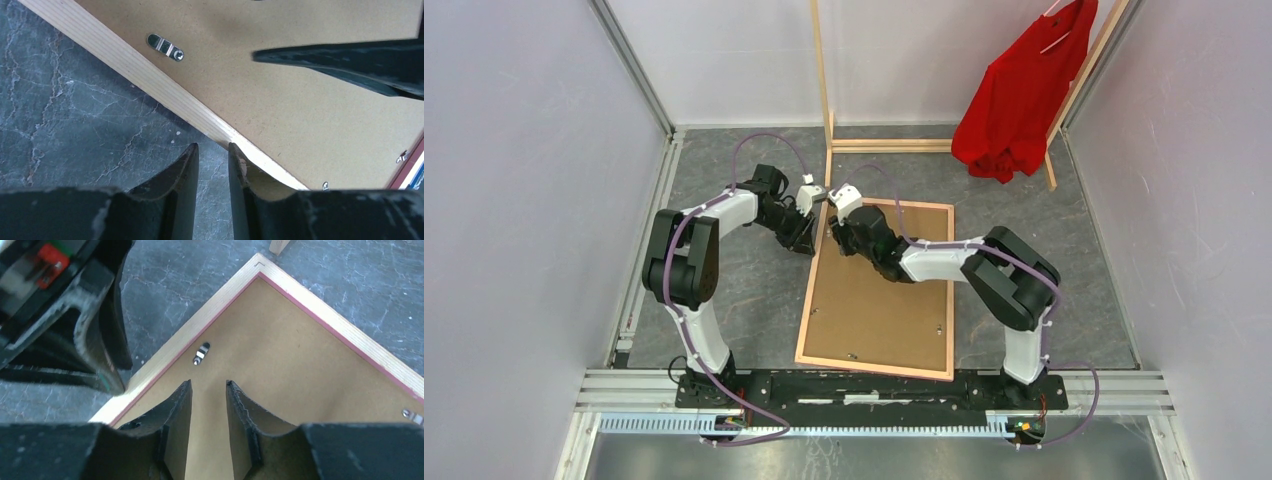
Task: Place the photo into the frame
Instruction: Install the photo frame at the center of the board.
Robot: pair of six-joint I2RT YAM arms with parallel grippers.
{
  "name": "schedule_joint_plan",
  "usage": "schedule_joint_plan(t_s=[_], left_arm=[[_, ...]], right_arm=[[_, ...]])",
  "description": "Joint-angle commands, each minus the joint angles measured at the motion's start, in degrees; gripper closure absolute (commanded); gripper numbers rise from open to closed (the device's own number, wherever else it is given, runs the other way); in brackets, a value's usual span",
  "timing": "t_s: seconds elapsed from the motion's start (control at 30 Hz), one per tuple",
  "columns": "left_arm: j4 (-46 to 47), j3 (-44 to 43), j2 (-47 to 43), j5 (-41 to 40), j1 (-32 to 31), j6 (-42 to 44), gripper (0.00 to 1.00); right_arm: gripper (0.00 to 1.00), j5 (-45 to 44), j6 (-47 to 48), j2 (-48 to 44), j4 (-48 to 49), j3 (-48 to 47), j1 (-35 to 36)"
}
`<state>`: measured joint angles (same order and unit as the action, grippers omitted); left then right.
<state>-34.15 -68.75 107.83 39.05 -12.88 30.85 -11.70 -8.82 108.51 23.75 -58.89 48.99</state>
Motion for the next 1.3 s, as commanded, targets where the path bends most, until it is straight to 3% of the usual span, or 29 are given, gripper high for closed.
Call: schedule_joint_plan(t_s=[0.0, 0.37, 0.7, 1.27], left_arm=[[0.6, -1.3, 0.3, 2.0, -0.1, -1.4, 0.65], [1.3, 0.3, 0.2, 2.2, -0.1, -1.2, 0.67], [1.3, 1.6, -1.1, 2.1, -0.3, -0.4, 0.67], [1.7, 2.4, -1.5, 1.4, -0.5, 0.2, 0.68]], right_arm=[[0.65, 1.0, 1.2, 4.0, -1.5, -6.0, -1.4], [1.00, 12.6, -8.9, 7.0, 2.4, -6.9, -4.6], [1.00, 26.5, -21.7, 12.0, 5.2, -9.6, -10.6], [1.00, 28.8, -22.0, 15.2, 0.0, -14.2, -11.3]])
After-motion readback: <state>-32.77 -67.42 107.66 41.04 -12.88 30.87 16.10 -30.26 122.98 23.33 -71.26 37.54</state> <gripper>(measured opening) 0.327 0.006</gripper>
